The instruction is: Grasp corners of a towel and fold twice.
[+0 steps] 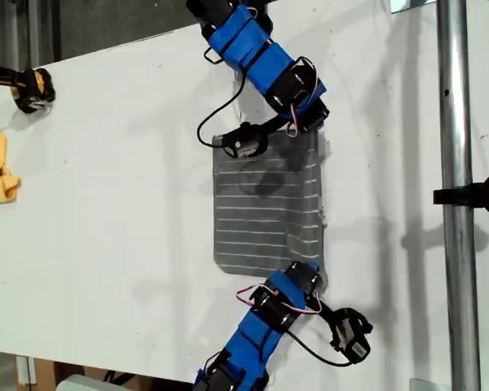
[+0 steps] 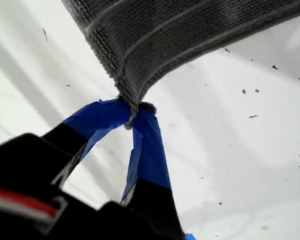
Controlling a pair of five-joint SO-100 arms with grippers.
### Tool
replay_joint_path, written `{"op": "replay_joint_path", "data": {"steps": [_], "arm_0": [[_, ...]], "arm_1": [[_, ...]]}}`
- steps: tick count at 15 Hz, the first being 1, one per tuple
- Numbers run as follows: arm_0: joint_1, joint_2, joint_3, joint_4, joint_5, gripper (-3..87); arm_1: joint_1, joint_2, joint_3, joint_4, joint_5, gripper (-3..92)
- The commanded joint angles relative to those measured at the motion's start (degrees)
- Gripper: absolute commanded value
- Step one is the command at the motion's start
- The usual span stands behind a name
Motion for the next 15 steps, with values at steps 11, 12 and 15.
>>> {"op": "replay_joint_path", "data": {"steps": [11, 12, 15], "arm_0": [[-34.63, 17.14, 4.57, 8.53, 34.98, -1.4], [-37.27, 17.84, 5.01, 8.53, 37.44, -1.4], [-43.77, 18.11, 7.65, 8.00, 43.33, -1.4]], "arm_1": [[42.28, 32.52, 19.69, 0.53, -29.18, -0.2], [47.11, 34.19, 20.39, -0.53, -33.49, -0.2], [60.12, 35.77, 20.13, -2.37, -44.91, -0.2]]}}
